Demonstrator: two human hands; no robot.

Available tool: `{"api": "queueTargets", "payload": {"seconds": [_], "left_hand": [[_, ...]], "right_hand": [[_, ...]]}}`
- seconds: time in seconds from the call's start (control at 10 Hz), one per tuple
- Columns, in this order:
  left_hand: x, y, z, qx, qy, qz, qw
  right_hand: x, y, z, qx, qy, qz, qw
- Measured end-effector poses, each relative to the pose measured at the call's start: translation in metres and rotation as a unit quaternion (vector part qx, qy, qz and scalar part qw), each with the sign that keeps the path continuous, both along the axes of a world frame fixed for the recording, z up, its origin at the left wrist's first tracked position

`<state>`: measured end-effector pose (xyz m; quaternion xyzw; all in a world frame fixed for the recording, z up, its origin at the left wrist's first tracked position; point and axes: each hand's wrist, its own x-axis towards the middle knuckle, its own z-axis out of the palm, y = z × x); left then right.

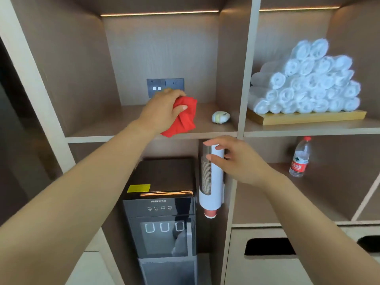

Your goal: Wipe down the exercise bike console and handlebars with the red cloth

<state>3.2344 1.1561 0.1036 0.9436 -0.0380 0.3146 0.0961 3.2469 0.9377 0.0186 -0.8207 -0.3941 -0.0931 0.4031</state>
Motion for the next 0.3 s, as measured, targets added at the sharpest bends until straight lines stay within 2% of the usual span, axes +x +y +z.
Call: {"api": "queueTargets", "payload": {"seconds": [0.1,0.2,0.3], "left_hand": [[0.016,-0.003,-0.004,-0.003,0.046,0.077,0.996],[0.012,-0.03,-0.023,0.004,0.036,0.091,0.995],[0.004,-0.055,-0.046,0.02,-0.014,0.106,0.994]], "right_hand": [[0.022,-0.013,0.005,0.005,-0.01,0.02,1.0],[0.038,-0.029,0.001,-0.003,-0.015,0.049,0.999],[0.05,-0.043,-0.001,-0.01,-0.022,0.072,0.997]]}}
